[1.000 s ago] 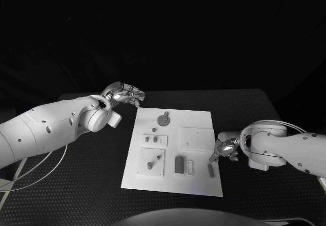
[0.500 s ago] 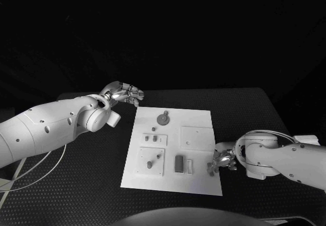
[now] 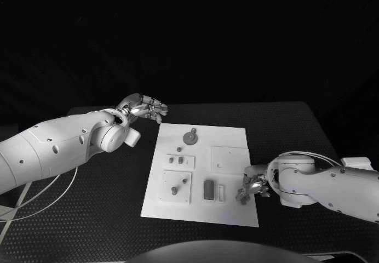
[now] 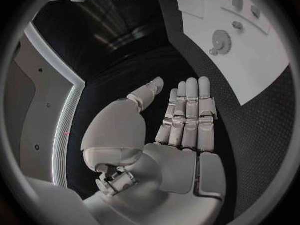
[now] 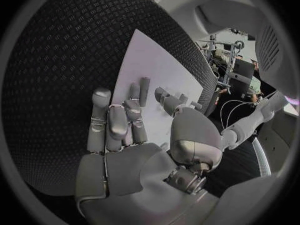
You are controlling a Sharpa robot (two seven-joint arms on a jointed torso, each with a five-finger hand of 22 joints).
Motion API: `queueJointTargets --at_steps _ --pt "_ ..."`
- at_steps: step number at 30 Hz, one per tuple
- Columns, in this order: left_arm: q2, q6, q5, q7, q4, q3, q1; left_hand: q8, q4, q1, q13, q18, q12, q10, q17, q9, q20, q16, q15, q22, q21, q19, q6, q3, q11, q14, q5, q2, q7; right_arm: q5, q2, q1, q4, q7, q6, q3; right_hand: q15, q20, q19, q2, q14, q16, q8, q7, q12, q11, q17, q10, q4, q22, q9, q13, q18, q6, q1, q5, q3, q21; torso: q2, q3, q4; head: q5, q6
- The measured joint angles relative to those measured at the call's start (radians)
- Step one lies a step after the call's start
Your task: Assemble the parts on the task board
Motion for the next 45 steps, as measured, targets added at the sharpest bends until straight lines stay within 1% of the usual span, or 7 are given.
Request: queueJointTargets --at_steps 10,13,26,33,39,43,45 --pt "-0.003 0.001 0.000 0.000 0.000 0.000 0.000 0.000 0.000 0.000 0.000 -0.005 0.000 0.000 0.001 0.000 0.000 0.000 0.000 0.000 0.000 0.000 0.000 0.000 0.000 0.000 0.000 0.000 0.000 -0.149 0.033 -0.018 -0.007 0.011 0.002 0.005 0.000 -0.003 -0.004 0.046 -0.008 -0.005 0.037 -0.024 -0.014 0.007 -0.018 -0.015 -0.102 0.000 0.003 -0.011 0.000 0.035 0.069 0.000 -0.002 0.000 0.000 -0.0002 0.0000 0.004 -0.005" --pt "-0.003 0.001 0.000 0.000 0.000 0.000 0.000 0.000 0.000 0.000 0.000 -0.005 0.000 0.000 0.001 -0.001 0.000 0.000 0.000 0.000 0.000 0.000 0.000 0.000 0.000 0.000 0.000 0.000 0.000 -0.190 0.041 -0.023 -0.010 0.013 0.000 0.005 0.001 -0.003 -0.005 0.054 -0.012 -0.006 0.140 -0.025 -0.014 0.005 -0.025 -0.021 -0.133 0.000 0.001 -0.011 0.001 0.035 0.099 0.000 0.001 0.000 0.000 -0.0001 -0.0004 0.004 -0.006" --pt "-0.003 0.002 0.000 -0.001 0.000 0.000 0.000 0.000 0.005 0.000 0.000 -0.005 0.000 0.000 0.002 -0.001 0.000 0.000 0.000 0.001 0.000 0.000 0.000 0.000 0.000 0.000 0.000 0.000 0.000 -0.252 0.047 -0.026 -0.002 0.024 -0.001 0.005 0.014 0.006 -0.017 0.062 -0.029 -0.010 0.140 -0.025 -0.020 0.020 -0.037 -0.028 -0.147 0.000 -0.020 -0.009 0.001 0.035 0.175 -0.005 -0.010 -0.004 0.000 -0.0004 -0.0006 0.004 -0.010" --pt "-0.003 0.002 0.000 -0.001 0.000 0.000 0.000 0.000 0.005 -0.001 0.000 -0.006 0.000 0.000 0.003 -0.002 0.000 -0.001 0.000 0.001 0.000 0.000 0.000 0.000 0.000 0.000 0.000 0.002 0.000 -0.203 0.041 -0.026 -0.005 0.024 -0.019 0.005 0.016 0.011 -0.022 0.141 -0.031 -0.010 0.140 -0.025 -0.023 0.025 -0.039 -0.026 -0.139 0.000 -0.035 -0.009 0.001 0.035 0.115 -0.004 -0.019 -0.005 0.000 -0.0004 -0.0002 0.004 -0.010" --pt "-0.003 0.002 0.000 -0.001 -0.001 0.000 0.000 0.000 0.005 -0.003 0.000 -0.006 0.000 0.000 0.003 -0.002 0.000 -0.004 0.000 0.001 0.000 0.000 0.000 0.000 0.000 0.000 0.000 0.004 0.000 -0.048 0.024 -0.029 -0.013 0.024 -0.106 0.001 0.021 0.013 -0.024 0.162 -0.028 -0.011 0.140 -0.023 -0.023 0.025 -0.029 -0.026 -0.140 0.000 -0.045 -0.009 0.001 0.033 0.102 -0.004 0.027 -0.008 0.000 0.0000 -0.0002 0.005 -0.010" --pt "-0.003 0.002 0.000 -0.001 -0.001 0.000 0.000 0.000 0.005 -0.003 0.000 -0.005 0.000 0.000 0.003 -0.002 0.000 -0.004 0.000 0.000 0.000 0.000 0.000 0.000 0.000 0.000 0.000 0.004 0.000 0.082 0.025 -0.024 -0.011 0.031 -0.174 -0.003 0.017 0.013 -0.024 0.178 -0.024 -0.010 -0.014 -0.020 -0.023 0.022 -0.025 -0.018 -0.145 0.000 -0.037 -0.009 0.001 0.029 0.104 -0.004 0.035 -0.008 0.000 0.0002 -0.0001 0.006 -0.009" --pt "-0.003 0.002 0.000 -0.001 -0.001 0.000 0.000 0.000 0.005 -0.003 0.000 0.002 0.000 0.000 0.003 -0.002 0.000 -0.004 0.000 0.001 0.000 0.000 0.000 0.000 0.000 0.000 0.000 0.004 0.000 0.139 0.025 -0.023 -0.010 0.034 -0.202 -0.004 0.015 0.013 -0.024 0.182 -0.022 -0.011 -0.047 -0.017 -0.023 0.023 -0.023 -0.017 -0.147 0.000 -0.035 -0.009 0.001 0.022 0.102 -0.004 0.038 -0.008 0.000 0.0002 -0.0001 0.006 -0.008"
